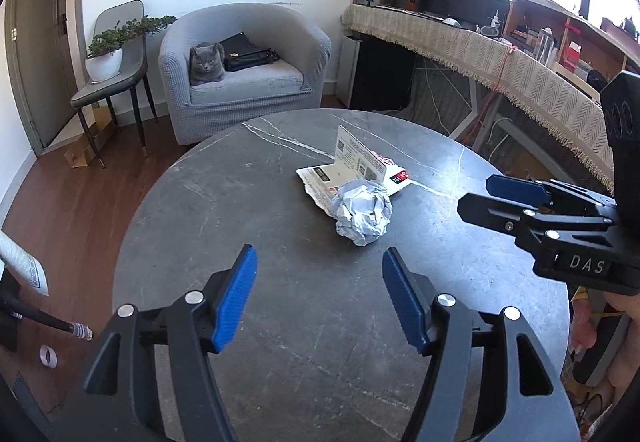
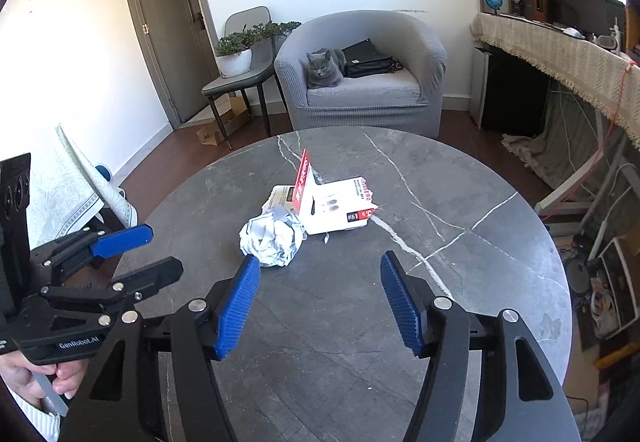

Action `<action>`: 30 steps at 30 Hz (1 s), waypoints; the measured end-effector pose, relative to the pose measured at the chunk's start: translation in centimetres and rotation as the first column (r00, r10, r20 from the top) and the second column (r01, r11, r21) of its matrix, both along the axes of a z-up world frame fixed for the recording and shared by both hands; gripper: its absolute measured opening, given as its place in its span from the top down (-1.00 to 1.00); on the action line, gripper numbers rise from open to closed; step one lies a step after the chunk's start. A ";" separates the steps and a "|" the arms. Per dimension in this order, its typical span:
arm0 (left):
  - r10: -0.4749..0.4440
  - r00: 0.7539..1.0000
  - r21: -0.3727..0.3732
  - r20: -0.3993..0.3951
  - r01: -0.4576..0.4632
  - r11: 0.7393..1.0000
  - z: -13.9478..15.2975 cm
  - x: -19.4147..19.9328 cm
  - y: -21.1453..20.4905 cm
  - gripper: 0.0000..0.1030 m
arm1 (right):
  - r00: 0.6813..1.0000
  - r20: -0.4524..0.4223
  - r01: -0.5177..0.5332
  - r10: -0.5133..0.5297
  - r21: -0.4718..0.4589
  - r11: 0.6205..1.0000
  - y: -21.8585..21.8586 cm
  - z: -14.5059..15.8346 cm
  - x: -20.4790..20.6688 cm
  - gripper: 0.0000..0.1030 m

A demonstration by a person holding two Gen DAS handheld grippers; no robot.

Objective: Collect trash
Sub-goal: 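Grasp the crumpled white paper ball with the left tool, then grasp the white red-printed cardboard box with the right tool while the left tool lifts the paper ball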

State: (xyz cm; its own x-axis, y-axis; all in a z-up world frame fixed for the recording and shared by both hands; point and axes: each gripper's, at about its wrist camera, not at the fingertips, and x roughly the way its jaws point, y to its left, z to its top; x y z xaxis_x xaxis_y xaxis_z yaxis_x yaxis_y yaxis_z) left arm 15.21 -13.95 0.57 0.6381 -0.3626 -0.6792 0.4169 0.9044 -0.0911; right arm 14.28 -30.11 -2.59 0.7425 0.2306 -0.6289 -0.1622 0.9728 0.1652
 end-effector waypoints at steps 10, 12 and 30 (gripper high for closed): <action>-0.084 0.996 0.067 -0.006 0.084 0.994 -1.9 3.6 -4.5 -0.41 | 0.998 -0.023 0.063 -0.061 0.100 0.993 -3.1 -0.8 1.7 -0.41; -0.092 0.996 0.082 -0.006 0.093 0.992 -2.1 4.1 -5.0 -0.40 | 0.997 -0.026 0.074 -0.072 0.120 0.990 -3.5 -1.0 2.0 -0.46; -0.112 0.990 0.060 -0.081 0.117 0.991 -2.4 3.7 -1.9 0.10 | 0.998 -0.053 0.036 -0.033 0.070 0.997 0.3 -2.0 4.5 -0.51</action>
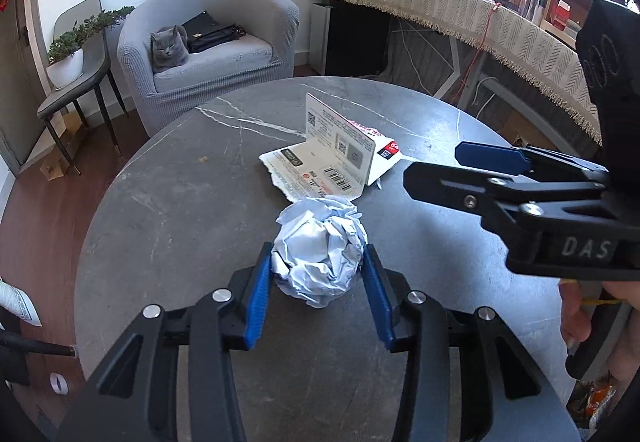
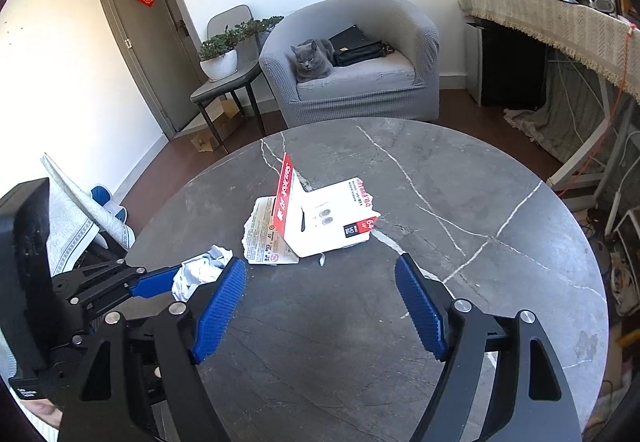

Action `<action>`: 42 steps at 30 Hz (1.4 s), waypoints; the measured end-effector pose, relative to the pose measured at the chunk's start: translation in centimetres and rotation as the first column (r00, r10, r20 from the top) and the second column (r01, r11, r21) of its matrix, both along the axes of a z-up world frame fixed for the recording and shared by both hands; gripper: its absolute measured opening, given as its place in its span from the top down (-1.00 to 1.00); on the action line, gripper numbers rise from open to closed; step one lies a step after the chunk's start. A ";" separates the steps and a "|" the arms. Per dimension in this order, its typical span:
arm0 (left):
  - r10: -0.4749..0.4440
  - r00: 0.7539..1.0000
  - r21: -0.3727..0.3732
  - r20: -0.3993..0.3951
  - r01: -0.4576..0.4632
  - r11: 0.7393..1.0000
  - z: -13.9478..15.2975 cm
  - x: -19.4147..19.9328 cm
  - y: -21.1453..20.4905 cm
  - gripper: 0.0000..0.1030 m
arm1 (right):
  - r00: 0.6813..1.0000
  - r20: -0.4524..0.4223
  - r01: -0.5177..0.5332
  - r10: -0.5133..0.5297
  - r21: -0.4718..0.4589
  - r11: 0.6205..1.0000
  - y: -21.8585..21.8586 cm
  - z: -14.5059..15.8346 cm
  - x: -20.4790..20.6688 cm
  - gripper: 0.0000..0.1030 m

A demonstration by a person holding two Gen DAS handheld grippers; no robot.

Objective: Collect trash
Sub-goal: 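Grasp the white red-printed cardboard box with the right tool while the left tool lifts the paper ball, then carry the paper ball with the left tool while the right tool carries the box to the bin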

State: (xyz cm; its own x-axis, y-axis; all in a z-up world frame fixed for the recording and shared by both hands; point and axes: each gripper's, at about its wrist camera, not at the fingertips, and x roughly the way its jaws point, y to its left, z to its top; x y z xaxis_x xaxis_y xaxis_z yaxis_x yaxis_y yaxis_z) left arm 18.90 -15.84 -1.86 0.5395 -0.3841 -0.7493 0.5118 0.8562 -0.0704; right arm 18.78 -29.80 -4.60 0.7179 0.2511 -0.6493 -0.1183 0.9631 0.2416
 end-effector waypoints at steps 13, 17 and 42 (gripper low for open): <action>0.157 0.988 -0.194 -0.009 -0.155 0.969 2.5 -1.7 10.3 0.10 | 0.999 0.046 -0.011 0.013 -0.061 0.998 3.7 0.7 1.6 -0.09; 0.172 0.985 -0.188 -0.006 -0.170 0.967 2.4 -2.0 12.3 0.10 | 1.000 0.023 -0.002 0.004 -0.094 0.996 3.9 0.0 2.4 0.08; 0.275 0.959 -0.210 -0.063 -0.282 0.936 2.1 -3.5 22.3 0.10 | 0.998 -0.018 0.059 -0.063 -0.174 0.983 8.0 -1.4 5.6 0.98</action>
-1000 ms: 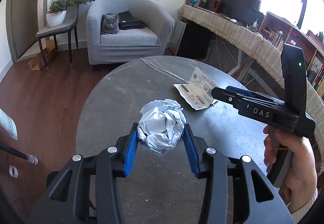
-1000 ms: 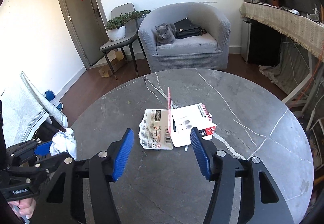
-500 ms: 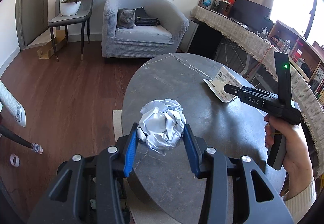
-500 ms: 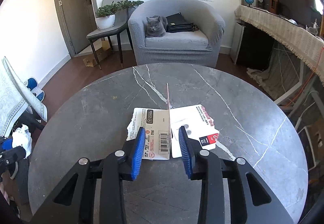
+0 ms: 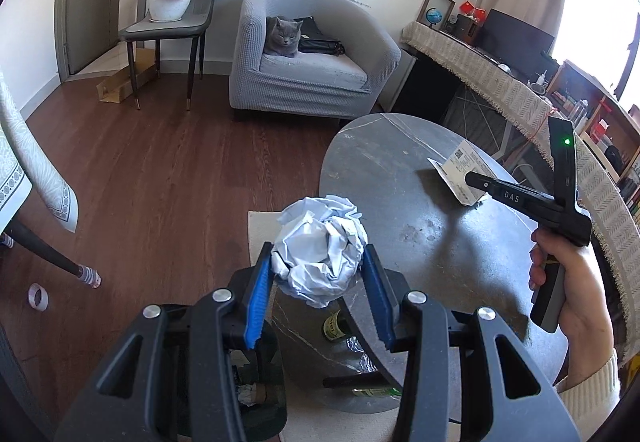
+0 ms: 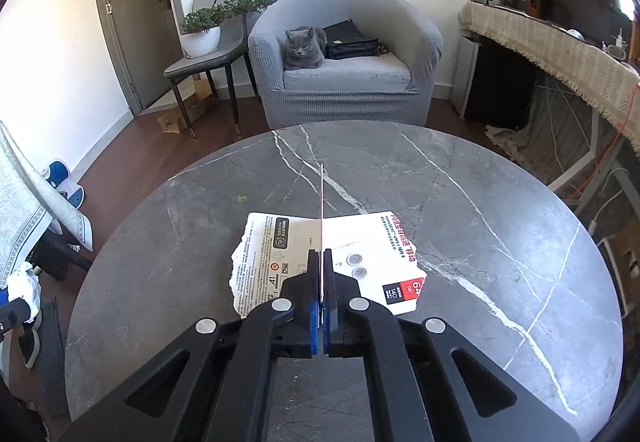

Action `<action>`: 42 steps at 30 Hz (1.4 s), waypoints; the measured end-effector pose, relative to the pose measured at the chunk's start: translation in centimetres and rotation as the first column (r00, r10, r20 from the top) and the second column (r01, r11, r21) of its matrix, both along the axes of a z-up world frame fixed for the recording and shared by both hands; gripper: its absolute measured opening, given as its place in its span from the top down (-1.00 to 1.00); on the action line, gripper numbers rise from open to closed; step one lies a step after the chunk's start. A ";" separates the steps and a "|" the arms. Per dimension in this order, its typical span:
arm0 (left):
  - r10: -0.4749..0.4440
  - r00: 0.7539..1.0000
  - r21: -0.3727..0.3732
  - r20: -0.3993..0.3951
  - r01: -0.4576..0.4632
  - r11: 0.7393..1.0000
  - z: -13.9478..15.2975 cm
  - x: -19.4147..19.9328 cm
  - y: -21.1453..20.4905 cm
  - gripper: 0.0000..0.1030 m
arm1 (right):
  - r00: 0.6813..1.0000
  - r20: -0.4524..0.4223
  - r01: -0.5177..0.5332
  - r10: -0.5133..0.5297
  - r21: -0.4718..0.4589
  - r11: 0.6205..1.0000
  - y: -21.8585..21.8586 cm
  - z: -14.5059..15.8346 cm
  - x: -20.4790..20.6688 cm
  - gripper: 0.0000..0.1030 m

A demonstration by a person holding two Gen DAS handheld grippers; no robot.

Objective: Collect trash
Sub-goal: 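Carry the paper ball with the left tool while the right tool carries the box to the bin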

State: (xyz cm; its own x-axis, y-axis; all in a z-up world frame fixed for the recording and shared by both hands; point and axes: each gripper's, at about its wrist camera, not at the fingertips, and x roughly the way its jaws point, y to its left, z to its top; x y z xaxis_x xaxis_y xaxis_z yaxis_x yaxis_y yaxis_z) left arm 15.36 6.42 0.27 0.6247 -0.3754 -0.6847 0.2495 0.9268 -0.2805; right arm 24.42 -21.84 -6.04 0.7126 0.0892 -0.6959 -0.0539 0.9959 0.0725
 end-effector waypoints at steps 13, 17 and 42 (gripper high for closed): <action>0.077 0.997 0.038 0.029 -0.079 0.996 1.2 -2.7 3.2 0.10 | 0.989 0.034 -0.145 0.142 0.099 0.984 5.5 1.6 -2.6 0.98; 0.111 0.994 0.046 0.006 -0.111 0.993 0.4 -3.6 4.7 0.10 | 0.978 0.044 -0.206 0.203 0.102 0.973 8.3 2.1 -3.9 0.98; 0.145 0.960 0.221 -0.238 -0.092 0.971 -11.8 -4.6 8.3 0.10 | 0.891 0.042 -0.453 0.452 0.148 0.879 19.0 2.7 -8.6 0.98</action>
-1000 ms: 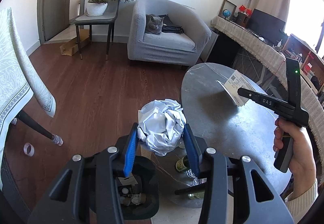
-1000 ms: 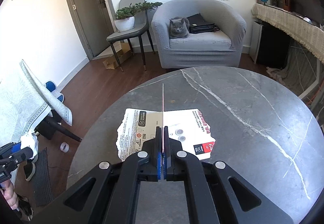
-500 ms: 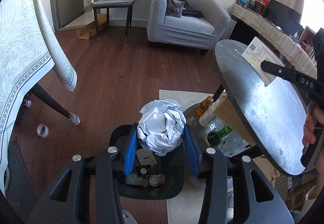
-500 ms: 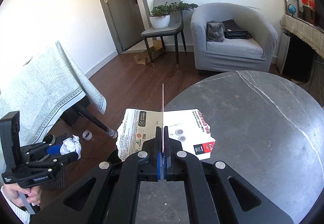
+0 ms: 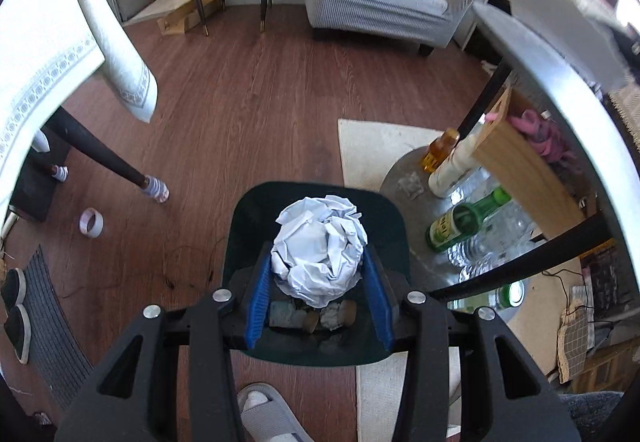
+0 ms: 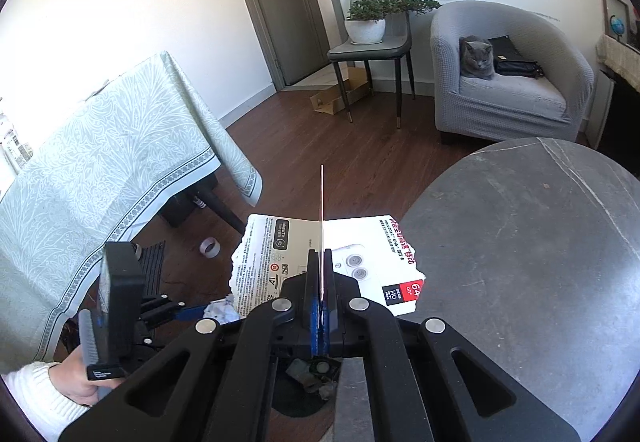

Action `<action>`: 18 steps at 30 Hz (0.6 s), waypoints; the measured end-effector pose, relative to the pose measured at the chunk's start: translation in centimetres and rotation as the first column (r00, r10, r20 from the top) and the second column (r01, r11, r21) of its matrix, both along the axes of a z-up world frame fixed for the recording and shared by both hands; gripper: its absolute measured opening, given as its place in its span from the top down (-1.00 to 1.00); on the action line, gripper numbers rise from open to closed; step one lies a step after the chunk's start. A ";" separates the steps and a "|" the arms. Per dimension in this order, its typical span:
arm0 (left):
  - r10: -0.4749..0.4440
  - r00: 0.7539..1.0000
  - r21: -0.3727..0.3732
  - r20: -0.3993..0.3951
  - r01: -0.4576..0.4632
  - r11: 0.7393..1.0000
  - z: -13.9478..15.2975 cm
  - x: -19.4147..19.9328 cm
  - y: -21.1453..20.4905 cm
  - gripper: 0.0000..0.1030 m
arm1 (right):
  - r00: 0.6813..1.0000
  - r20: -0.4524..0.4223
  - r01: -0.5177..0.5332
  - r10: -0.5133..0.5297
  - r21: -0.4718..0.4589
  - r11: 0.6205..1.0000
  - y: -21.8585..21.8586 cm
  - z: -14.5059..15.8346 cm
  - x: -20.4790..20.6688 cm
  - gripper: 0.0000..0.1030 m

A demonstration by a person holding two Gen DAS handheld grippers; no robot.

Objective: Collect trash
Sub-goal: 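Carry the paper ball with the left tool while the right tool carries the box to the bin, then open the left tool over the green bin to drop the paper ball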

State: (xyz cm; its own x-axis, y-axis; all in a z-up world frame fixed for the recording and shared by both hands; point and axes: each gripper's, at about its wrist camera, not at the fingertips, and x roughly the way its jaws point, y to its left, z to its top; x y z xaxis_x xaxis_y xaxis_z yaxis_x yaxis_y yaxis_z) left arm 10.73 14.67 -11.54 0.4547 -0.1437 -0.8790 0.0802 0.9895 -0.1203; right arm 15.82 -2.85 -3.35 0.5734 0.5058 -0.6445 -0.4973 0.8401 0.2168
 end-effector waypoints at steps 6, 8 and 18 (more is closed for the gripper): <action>-0.021 0.996 0.018 -0.090 0.023 1.000 -4.3 0.1 -0.3 0.11 | 0.998 -0.004 -0.056 0.056 0.038 0.998 1.6 0.7 -0.6 0.98; -0.028 0.993 0.032 -0.112 0.032 0.999 -5.3 0.0 -0.5 0.11 | 0.998 -0.008 -0.066 0.067 0.047 0.997 1.8 0.7 -0.9 0.98; -0.062 0.971 0.113 -0.229 0.090 0.990 -10.3 -0.4 -1.9 0.10 | 0.994 -0.040 -0.103 0.104 0.009 0.995 3.9 -0.7 -1.6 0.98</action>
State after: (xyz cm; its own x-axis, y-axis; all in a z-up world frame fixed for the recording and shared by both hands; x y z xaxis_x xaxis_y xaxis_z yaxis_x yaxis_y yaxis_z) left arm 10.38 12.73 -21.87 0.2358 -0.0560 -0.9702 0.1402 0.9898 -0.0230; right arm 14.17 1.01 -4.06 0.4914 0.5656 -0.6623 -0.5721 0.7830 0.2442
